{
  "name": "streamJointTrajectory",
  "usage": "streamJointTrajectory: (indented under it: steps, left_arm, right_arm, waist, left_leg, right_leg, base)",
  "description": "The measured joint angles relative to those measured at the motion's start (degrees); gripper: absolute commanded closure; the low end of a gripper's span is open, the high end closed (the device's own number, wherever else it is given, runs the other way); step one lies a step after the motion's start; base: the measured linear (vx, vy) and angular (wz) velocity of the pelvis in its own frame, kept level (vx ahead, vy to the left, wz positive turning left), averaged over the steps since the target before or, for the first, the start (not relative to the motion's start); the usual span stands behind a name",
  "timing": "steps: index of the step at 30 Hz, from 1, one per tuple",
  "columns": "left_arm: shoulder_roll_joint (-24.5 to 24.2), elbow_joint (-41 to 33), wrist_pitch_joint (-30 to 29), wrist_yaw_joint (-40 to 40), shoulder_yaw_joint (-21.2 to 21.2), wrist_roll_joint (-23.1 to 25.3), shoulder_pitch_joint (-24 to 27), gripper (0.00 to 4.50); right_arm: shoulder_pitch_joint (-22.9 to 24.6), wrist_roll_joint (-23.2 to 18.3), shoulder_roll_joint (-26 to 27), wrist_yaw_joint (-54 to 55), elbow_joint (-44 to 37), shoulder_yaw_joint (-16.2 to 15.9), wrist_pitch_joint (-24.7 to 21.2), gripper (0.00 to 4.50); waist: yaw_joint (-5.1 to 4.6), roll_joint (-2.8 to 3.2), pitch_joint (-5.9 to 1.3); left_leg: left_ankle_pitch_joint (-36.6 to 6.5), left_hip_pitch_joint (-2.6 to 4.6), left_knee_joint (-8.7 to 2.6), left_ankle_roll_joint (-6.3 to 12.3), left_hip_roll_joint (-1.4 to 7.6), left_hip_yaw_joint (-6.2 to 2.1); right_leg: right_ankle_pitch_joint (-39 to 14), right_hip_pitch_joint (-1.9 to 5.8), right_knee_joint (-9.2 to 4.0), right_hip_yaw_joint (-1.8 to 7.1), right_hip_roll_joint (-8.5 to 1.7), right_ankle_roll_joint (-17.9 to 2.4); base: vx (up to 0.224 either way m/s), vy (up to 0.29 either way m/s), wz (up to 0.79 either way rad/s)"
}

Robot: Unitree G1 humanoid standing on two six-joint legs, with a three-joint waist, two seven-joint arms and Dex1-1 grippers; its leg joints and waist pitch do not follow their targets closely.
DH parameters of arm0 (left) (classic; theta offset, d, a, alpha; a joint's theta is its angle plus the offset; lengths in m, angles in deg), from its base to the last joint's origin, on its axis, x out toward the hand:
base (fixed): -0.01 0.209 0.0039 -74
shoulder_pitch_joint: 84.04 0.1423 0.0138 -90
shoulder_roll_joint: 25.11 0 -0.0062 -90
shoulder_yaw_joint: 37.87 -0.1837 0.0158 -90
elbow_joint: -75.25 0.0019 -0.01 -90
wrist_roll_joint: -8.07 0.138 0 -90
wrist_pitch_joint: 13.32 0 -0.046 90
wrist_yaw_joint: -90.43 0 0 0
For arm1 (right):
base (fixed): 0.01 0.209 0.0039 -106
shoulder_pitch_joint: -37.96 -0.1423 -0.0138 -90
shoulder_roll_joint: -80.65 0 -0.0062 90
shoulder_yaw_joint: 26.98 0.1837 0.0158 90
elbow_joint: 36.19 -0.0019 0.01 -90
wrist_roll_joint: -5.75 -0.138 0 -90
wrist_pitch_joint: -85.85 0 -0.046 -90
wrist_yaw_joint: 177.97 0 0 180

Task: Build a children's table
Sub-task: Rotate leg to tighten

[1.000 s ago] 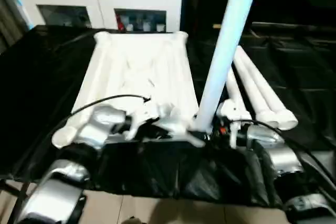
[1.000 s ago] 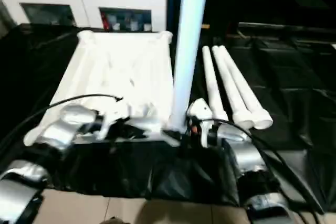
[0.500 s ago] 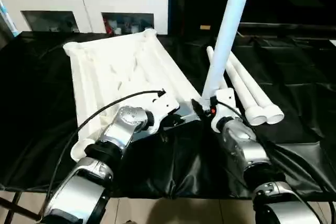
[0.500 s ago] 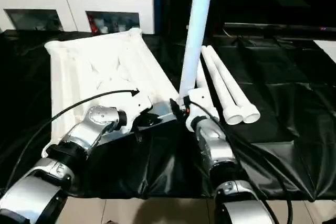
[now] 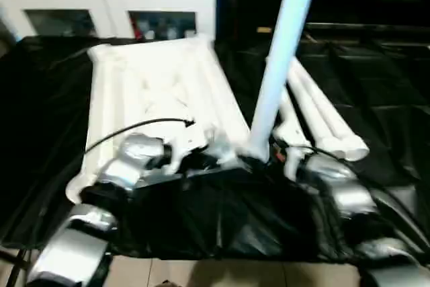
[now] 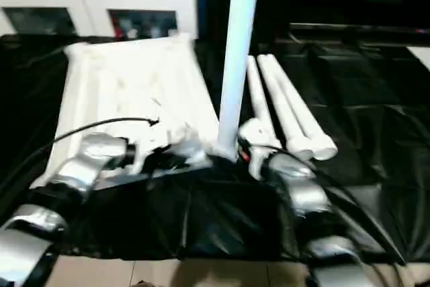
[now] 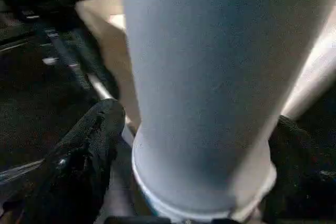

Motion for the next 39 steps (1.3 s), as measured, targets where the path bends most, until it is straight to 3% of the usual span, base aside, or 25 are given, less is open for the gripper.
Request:
streamJointTrajectory:
  steps: [10,16,20,25,31,32,37,39]
  left_arm:
    - [-1.92,-1.01,-0.08,-7.73,-1.08,-1.20,0.64,4.50]
    - [-1.80,-1.63,-0.09,-7.39,-1.08,-1.17,1.05,4.50]
    - [-1.39,-1.95,-1.98,-2.56,-0.49,-0.45,1.09,4.50]
    - [3.42,-1.48,-7.25,9.70,0.80,2.04,0.24,4.50]
    - [9.69,-1.41,-13.00,21.48,1.61,3.93,-0.25,4.50]
    - [10.11,-1.47,-13.38,22.18,1.63,3.95,-0.24,4.50]
    - [10.62,-2.50,-13.77,22.85,1.34,4.15,-0.03,4.50]
    - [10.34,-3.82,-13.61,22.43,1.22,4.31,0.50,4.50]
  right_arm:
    - [1.37,-1.21,-2.92,-9.97,-4.77,-2.46,-4.72,1.50]
    - [2.04,-1.35,-2.11,-9.03,-5.90,-2.25,-6.16,1.72]
    - [2.45,-1.10,0.52,-1.67,-5.24,-0.23,-6.37,1.73]
    - [1.02,0.31,7.16,19.02,0.13,5.02,-4.75,1.74]
    - [-3.58,2.60,12.95,40.01,7.50,8.05,-2.49,1.74]
    - [-3.83,3.26,13.33,41.54,8.31,8.05,-1.40,1.18]
    - [-4.03,5.78,13.78,43.00,10.15,7.97,2.52,0.70]
    - [-4.03,5.60,13.50,41.82,10.28,7.98,3.53,0.61]
  waist:
    - [1.20,-0.13,0.06]
    - [1.29,-0.16,0.04]
    - [1.14,-0.25,0.02]
    - [-0.41,-0.44,0.03]
    - [-2.47,-0.22,0.17]
    - [-2.63,-0.09,0.15]
    - [-2.91,0.03,0.18]
    - [-2.85,0.11,0.12]
  left_leg:
    - [-0.07,-0.03,0.13,-0.13,0.01,0.00]
    - [0.00,-0.01,0.10,-0.01,0.02,0.00]
    - [-0.07,0.16,0.15,-0.37,0.04,0.00]
    - [-0.01,0.79,0.20,-0.51,0.05,0.00]
    - [-0.05,1.49,0.17,-0.47,-0.05,-0.09]
    - [-0.05,1.48,0.09,-0.47,-0.06,-0.16]
    - [-0.18,1.31,0.08,-0.25,-0.27,-0.16]
    - [-0.17,0.92,0.07,-0.23,-0.29,-0.15]
  right_leg:
    - [0.01,0.05,0.02,0.00,-0.02,0.02]
    - [0.00,0.04,0.03,0.00,-0.02,0.04]
    - [-0.04,0.14,0.11,0.00,-0.02,0.20]
    - [-0.03,0.73,-0.16,0.00,-0.03,0.25]
    - [-0.06,1.24,-0.86,-0.21,-0.12,0.31]
    - [-0.07,1.36,-1.15,-0.31,-0.12,0.32]
    - [-0.07,1.40,-1.26,-0.14,-0.22,0.32]
    - [-0.05,1.34,-1.21,-0.06,-0.22,0.30]
  base:
    - [0.000,0.000,0.00]
    - [0.000,0.000,0.00]
    - [0.000,0.000,0.00]
    - [0.000,0.000,0.00]
    - [0.000,0.000,0.00]
    - [0.000,0.000,0.00]
    - [0.000,0.000,0.00]
    - [0.000,0.000,0.00]
